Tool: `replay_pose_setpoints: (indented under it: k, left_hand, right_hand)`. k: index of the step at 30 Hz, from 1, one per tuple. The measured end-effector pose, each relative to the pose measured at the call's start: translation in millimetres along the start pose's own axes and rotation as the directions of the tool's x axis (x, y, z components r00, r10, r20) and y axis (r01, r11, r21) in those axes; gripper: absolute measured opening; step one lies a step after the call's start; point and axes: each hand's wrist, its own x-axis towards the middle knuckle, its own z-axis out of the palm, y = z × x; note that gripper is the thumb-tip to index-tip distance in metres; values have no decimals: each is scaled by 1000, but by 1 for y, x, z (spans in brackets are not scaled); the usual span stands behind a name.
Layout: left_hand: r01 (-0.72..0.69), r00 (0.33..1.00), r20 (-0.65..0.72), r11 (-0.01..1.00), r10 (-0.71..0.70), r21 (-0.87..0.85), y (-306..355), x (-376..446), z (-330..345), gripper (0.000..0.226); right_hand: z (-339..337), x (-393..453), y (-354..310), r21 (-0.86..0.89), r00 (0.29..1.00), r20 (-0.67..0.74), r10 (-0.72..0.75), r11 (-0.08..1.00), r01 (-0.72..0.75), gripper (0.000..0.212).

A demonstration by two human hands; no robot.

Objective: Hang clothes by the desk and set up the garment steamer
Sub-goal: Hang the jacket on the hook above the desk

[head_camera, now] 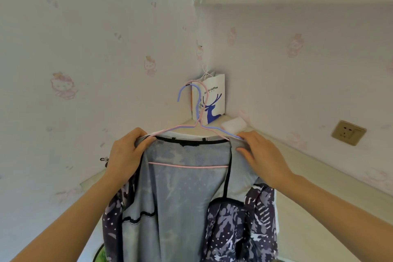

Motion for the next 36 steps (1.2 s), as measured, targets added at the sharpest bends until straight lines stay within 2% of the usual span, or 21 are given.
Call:
replay_pose_setpoints:
  k: [5, 14, 23, 28, 32, 36]
  left_hand:
    - [60, 998, 19, 998, -60, -1, -23, 57, 37, 22]
    - [160, 981, 93, 979, -172, 127, -79, 139, 131, 19]
    - [212, 928, 241, 934, -285, 288, -150, 169, 215, 17]
    - [291, 872, 325, 922, -366, 257, -184, 181, 248, 25]
    - [317, 865, 330, 922, -378, 225, -203, 202, 270, 21]
    - [335, 878, 283, 918, -385, 212, -214, 245, 291, 21]
  right_hand:
    - [41, 53, 36, 38, 998, 51, 23, 999, -25, 29]
    - [127, 128, 111, 116, 973, 209, 96, 986, -122, 25]
    - [224, 144, 157, 82, 910, 381, 167, 974, -213, 17]
    - [268, 151, 172, 85, 855, 471, 215, 954, -286, 11]
    - [294, 171, 184, 97, 837, 487, 251, 936, -338, 12]
    - [316, 210, 197, 137, 873, 422, 244, 935, -328, 13]
